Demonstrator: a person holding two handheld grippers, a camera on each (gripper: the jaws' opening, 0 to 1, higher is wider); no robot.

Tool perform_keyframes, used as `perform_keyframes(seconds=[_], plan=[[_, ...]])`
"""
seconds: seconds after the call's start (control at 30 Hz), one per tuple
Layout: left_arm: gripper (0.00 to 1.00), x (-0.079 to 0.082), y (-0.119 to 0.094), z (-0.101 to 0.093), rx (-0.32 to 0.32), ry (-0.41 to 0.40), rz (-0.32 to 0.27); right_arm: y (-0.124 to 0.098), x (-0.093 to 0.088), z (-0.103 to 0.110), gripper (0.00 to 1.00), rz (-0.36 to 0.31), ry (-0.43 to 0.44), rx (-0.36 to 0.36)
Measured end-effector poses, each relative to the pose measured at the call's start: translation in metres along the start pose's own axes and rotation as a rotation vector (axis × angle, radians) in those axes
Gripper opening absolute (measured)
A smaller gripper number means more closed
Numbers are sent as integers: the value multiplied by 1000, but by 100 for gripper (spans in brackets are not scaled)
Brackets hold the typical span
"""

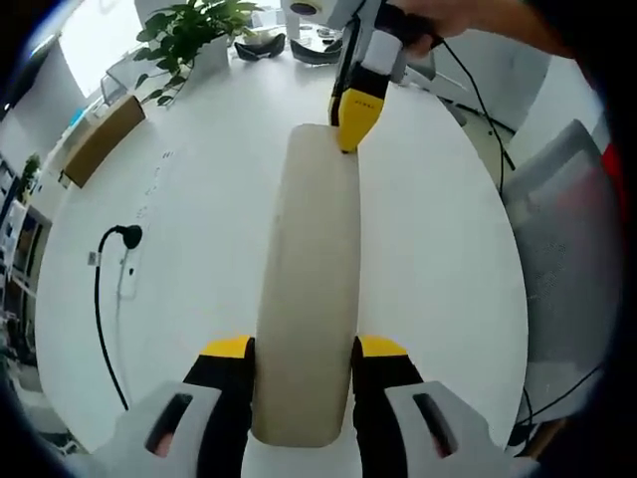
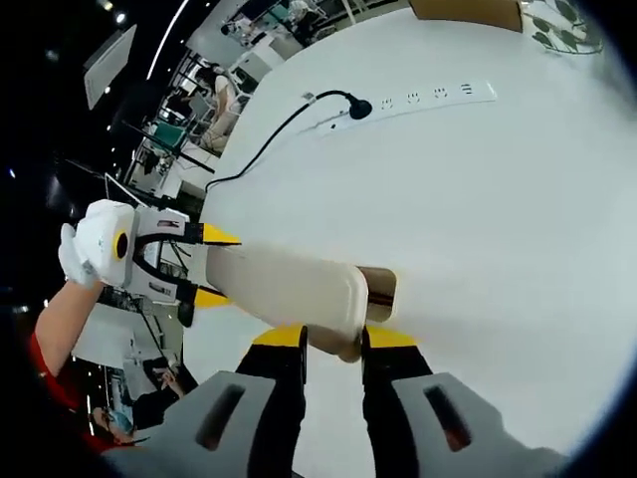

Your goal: Arrange the utensils inside the cutlery case until each visible utensil rests in its matching compartment.

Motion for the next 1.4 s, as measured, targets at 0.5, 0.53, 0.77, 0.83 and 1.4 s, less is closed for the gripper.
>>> perform_keyframes(seconds=[0.5, 0.53, 0.77, 0.83, 1.4], plan=[[39, -6, 22, 3, -36, -15, 68, 31, 23, -22, 19, 39, -35, -89], [39, -6, 23, 3, -33, -13, 69, 30, 21, -22, 19, 42, -38, -93], [39, -8, 29, 6, -40, -6, 88, 37, 16, -25, 20, 55, -39, -114], [39, -7, 31, 5, -46, -21, 82, 37, 15, -27, 20, 53, -51, -130], [39, -13, 42, 0, -19, -17, 92, 41, 5, -16, 16, 28, -93, -132]])
Point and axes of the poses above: the point that each gripper's makers call its tool centre point, and the gripper's own axes: y roughly forward along the fingers, z roughly to its left, x roughly out of its top, the point moved 9 cm from there along -y, roughly backward along the fingers, and after that the axes turned 6 degrees about -z, right-handed, at the moved point
